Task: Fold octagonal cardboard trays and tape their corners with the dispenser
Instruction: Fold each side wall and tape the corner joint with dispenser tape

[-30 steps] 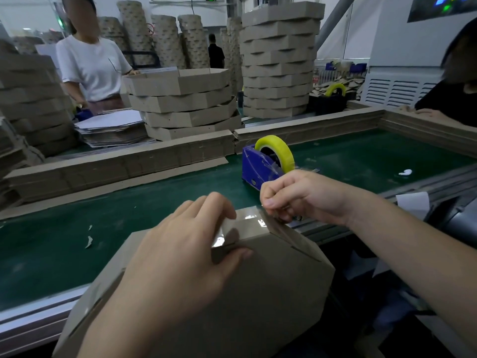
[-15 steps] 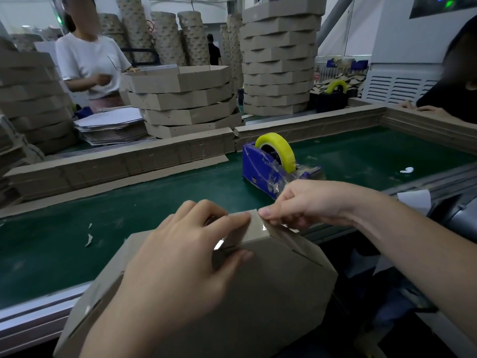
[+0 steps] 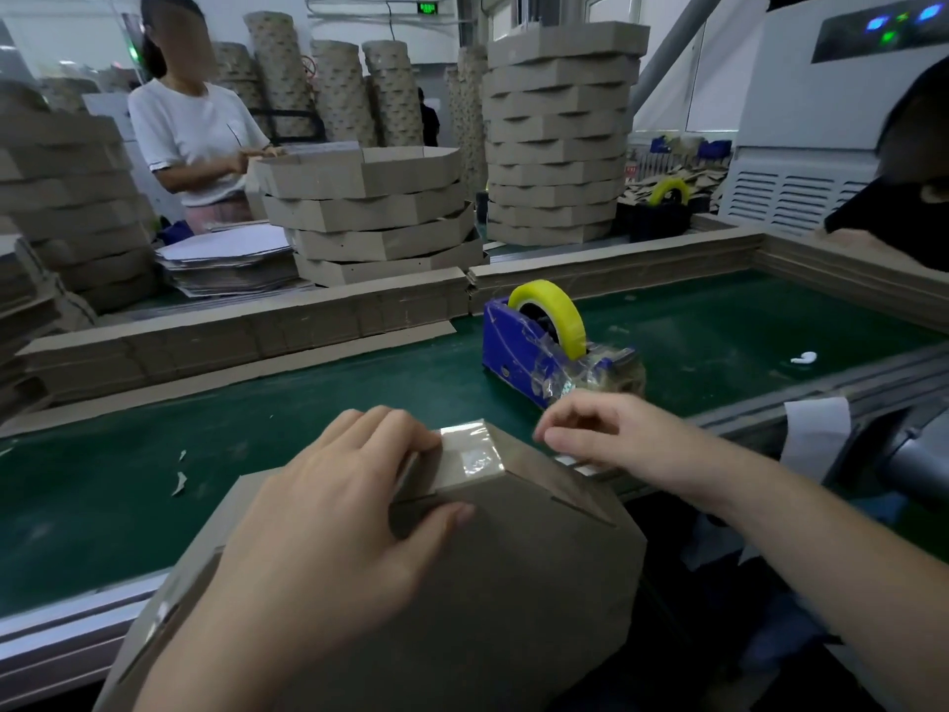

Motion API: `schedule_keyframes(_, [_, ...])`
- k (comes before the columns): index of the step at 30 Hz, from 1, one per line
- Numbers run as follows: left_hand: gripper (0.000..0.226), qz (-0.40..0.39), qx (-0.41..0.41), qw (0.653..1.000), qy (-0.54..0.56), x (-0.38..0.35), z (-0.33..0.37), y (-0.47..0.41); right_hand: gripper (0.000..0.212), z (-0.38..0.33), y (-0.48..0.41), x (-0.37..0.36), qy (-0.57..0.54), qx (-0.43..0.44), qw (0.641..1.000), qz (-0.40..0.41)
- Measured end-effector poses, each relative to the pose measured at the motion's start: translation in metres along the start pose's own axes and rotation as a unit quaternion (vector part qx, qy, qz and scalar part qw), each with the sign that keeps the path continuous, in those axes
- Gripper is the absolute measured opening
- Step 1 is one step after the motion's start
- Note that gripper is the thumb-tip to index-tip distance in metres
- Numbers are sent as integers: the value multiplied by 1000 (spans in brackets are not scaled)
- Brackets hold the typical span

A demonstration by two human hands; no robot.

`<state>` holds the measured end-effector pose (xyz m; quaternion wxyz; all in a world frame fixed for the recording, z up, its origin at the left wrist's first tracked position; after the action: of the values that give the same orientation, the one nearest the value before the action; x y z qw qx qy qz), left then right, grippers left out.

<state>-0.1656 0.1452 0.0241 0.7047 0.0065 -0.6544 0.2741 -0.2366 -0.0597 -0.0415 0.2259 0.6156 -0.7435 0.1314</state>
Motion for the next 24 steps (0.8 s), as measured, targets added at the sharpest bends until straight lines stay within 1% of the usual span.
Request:
schedule_keyframes(1, [39,-5,6,1000,4,0,-2,0,40,-4,4,-7,-3,26,1000,-11])
schedule_keyframes(3, [46,-18,3,1000,0,1,-4,-1,57,-9,9,-29,19,38,998,-51])
schedule_keyframes(4, [50,-30,7,1000,6,1,-6,-1,62,-11,10,-36,30,44,997,-50])
schedule_keyframes(5, [53,-41,14,999,18,3,-7,-1,62,-15,11,-40,34,55,997,-33])
schedule_keyframes(7, [59,-32,10,998,48,18,-8,3,60,-34,16,-38,46,90,995,1])
schedule_keyframes(9, [67,-17,-4,997,69,37,-7,4,60,-57,22,-31,63,120,991,10])
schedule_keyframes(12, [71,39,-35,996,67,87,-1,8,58,-117,39,-12,95,183,978,29])
schedule_keyframes(14, [65,95,-56,992,61,131,7,9,56,-163,50,3,116,222,967,44])
schedule_keyframes(16, [63,149,-58,985,58,175,10,8,56,-209,57,18,158,246,954,61])
schedule_keyframes(20, [63,205,-63,974,78,237,6,6,59,-287,63,36,190,308,929,84])
schedule_keyframes(24, [59,256,-80,959,92,270,-12,6,64,-341,63,38,242,363,894,98])
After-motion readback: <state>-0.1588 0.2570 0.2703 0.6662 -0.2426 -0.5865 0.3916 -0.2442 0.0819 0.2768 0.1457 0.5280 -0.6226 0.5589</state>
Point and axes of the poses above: each hand's wrist, its own y-axis away from the middle knuckle, its own x-axis out of the back of the hand, z = x × y, the point moved 7 cm from there along -y, towards the middle knuckle, and after that the axes turned 6 degrees about -z, right-handed, at the moved point
